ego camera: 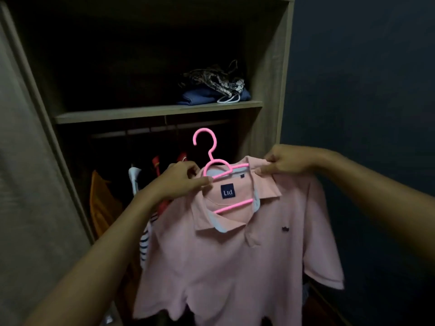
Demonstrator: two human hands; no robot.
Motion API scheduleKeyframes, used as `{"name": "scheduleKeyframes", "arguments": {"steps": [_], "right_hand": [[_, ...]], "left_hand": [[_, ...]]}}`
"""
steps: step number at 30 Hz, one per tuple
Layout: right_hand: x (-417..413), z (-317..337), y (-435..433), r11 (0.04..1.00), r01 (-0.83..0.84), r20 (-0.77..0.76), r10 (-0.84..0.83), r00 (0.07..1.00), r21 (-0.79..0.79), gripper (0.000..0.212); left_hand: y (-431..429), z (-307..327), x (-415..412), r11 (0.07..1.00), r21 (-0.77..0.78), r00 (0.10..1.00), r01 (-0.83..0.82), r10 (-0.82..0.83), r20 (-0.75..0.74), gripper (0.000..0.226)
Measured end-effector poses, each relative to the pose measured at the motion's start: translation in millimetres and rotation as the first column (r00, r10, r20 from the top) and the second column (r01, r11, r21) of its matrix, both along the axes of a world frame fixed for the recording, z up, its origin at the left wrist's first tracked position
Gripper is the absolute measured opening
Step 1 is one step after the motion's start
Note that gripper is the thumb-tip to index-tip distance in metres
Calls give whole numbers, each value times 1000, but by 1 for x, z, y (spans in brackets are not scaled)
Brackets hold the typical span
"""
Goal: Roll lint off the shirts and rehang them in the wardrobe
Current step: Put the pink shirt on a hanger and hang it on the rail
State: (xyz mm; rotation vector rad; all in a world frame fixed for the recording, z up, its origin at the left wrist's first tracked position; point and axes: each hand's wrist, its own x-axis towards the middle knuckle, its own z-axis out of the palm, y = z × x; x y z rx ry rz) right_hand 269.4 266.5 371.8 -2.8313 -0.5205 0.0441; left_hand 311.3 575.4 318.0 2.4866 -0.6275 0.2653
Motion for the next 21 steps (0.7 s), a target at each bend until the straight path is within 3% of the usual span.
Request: {"name": "scheduleKeyframes", "arguments": {"steps": [6,11,13,15,18,21], "right_hand": [[34,20,-5,971,76,63,-63,996,-225,50],[69,18,-3,963,150,9,-152,988,-223,40],[84,15,-2,970,198,-13,-202,979,-137,36],[99,7,0,965,254,-57,-251,966,70,30],[124,-22,8,813,328,-225,-247,943,481,26],[156,-56,17,711,311,-233,-209,950,631,27]], "left_hand": [[-15,-11,47,981,-139,985,-134,148,93,30],[-25,-24,95,948,-102,941,-301,313,129,28],[-31,-31,112,925,-26,915,-380,379,135,43],[-37,-37,128,883,-11,878,-468,467,104,57],[-41,-43,147,814,-27,813,-580,581,44,56],[-41,-47,160,790,33,790,-612,613,-16,50]]}}
